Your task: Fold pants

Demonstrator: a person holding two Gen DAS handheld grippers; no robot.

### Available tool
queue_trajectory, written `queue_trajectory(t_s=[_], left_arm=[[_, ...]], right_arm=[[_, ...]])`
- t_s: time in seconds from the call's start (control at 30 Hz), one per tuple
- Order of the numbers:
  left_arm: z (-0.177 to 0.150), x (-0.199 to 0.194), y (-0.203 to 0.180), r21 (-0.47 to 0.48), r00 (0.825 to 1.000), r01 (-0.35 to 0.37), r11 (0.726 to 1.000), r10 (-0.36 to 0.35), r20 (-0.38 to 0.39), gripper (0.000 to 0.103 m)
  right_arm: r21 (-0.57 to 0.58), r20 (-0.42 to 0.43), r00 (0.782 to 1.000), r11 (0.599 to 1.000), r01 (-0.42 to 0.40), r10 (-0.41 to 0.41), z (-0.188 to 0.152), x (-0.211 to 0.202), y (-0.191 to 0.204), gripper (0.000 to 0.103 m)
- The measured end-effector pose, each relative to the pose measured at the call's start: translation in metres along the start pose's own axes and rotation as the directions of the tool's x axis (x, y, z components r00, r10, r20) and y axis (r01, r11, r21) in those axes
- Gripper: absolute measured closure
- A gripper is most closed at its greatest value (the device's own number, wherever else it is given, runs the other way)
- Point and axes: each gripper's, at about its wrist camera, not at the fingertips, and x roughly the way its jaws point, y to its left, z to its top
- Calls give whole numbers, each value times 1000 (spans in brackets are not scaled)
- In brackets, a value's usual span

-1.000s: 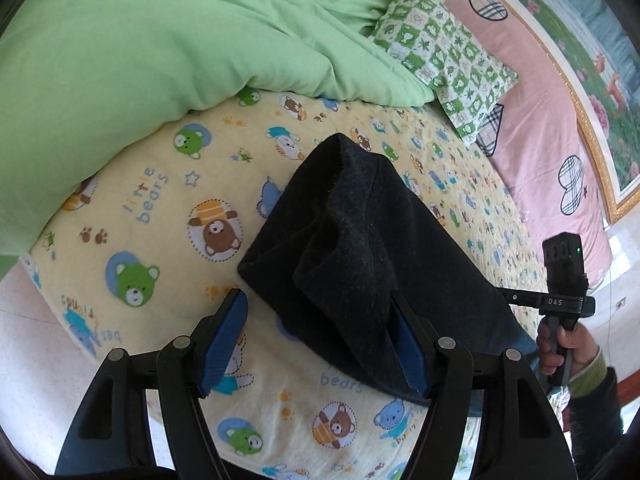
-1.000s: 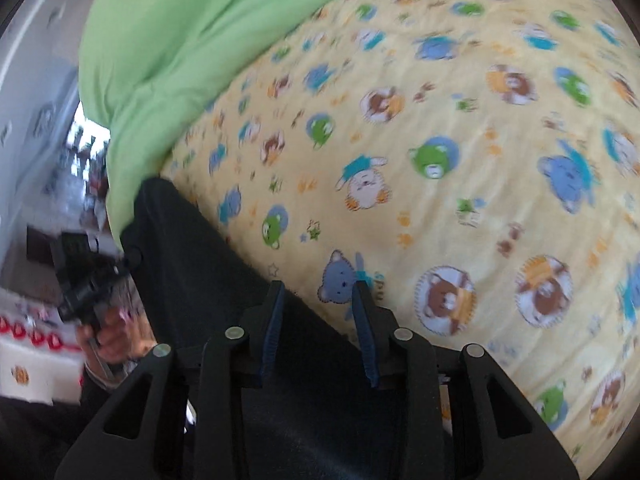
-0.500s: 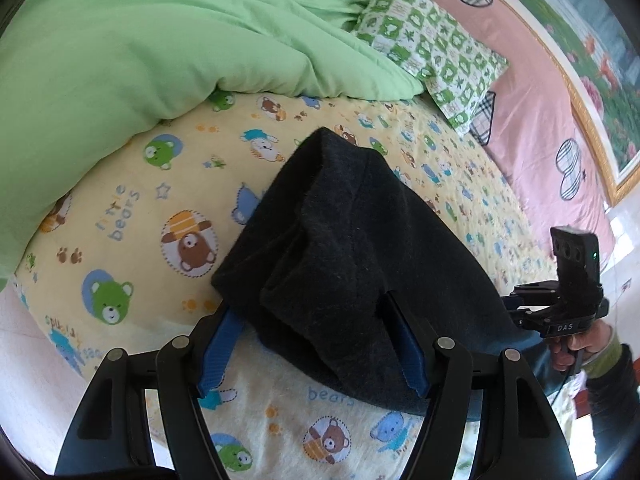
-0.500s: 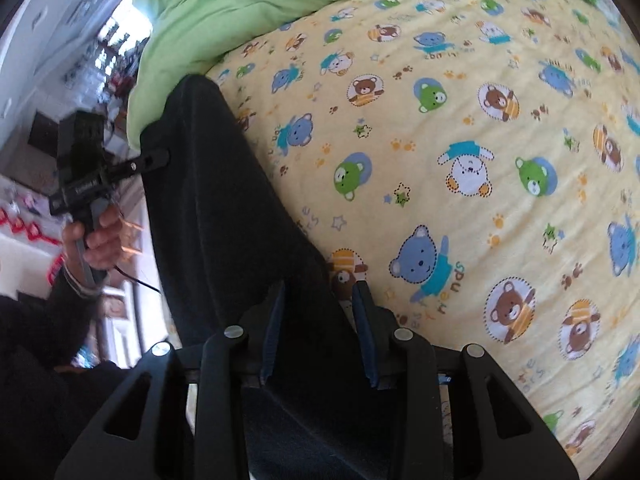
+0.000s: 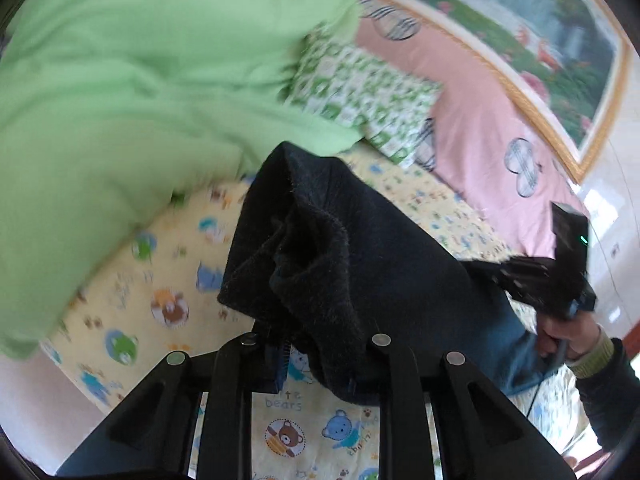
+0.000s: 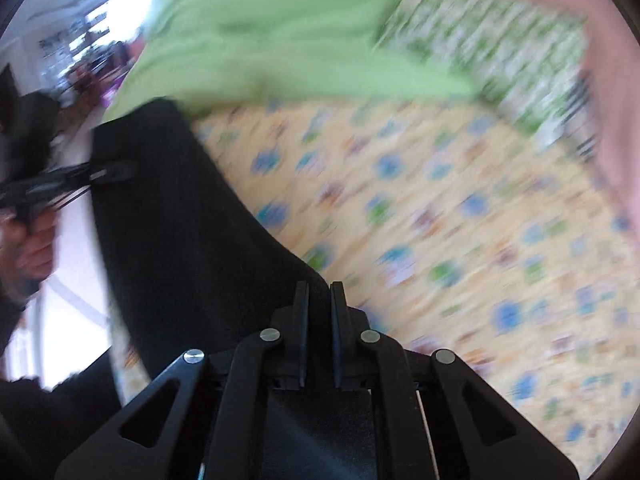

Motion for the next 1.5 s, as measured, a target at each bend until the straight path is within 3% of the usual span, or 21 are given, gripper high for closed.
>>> queue_trajectory(t_s=[0.13, 0.3, 0.37, 0.4, 0.53, 0.6, 0.67, 0.9, 1.1, 1.5], left_arm=[[-2, 15, 8, 45, 998, -55, 997, 56, -22, 83], [-12, 50, 40, 25, 993, -71, 997, 73, -95, 82], [-17, 59, 45, 30, 986, -94, 995, 97, -136, 78], [-18, 57, 46, 26, 984, -108, 994, 110, -139, 70], [-18, 28, 48, 9, 980, -179, 984, 179, -88, 47], [-16, 11, 50, -15, 978, -202, 979, 201, -53, 45], [-12, -3, 49, -38, 979, -204, 978, 203, -28, 45], [4, -4, -3, 33, 993, -116, 993, 116, -4, 41], [0, 29, -71, 143, 998, -10, 990, 19, -64, 40], [-38, 79, -166, 251, 964, 165, 954, -102, -245, 38]], right_arm=[[72, 84, 995, 996, 52, -58, 1, 8, -4, 93], [133, 61, 994, 988, 83, -91, -7, 53, 9, 93], [179, 48, 994, 980, 86, -96, -13, 69, 6, 91], [199, 51, 994, 976, 82, -94, -17, 72, 5, 90], [293, 129, 986, 954, 66, -107, -24, 38, -3, 83], [325, 180, 978, 945, 44, -107, -32, 12, -5, 82], [361, 215, 969, 932, 35, -120, -44, -17, -7, 67], [504, 246, 956, 863, 13, -158, -113, -80, -14, 64], [606, 212, 957, 795, 30, -197, -166, -105, -20, 64], [741, 166, 941, 667, 78, -294, -252, -155, -31, 64]])
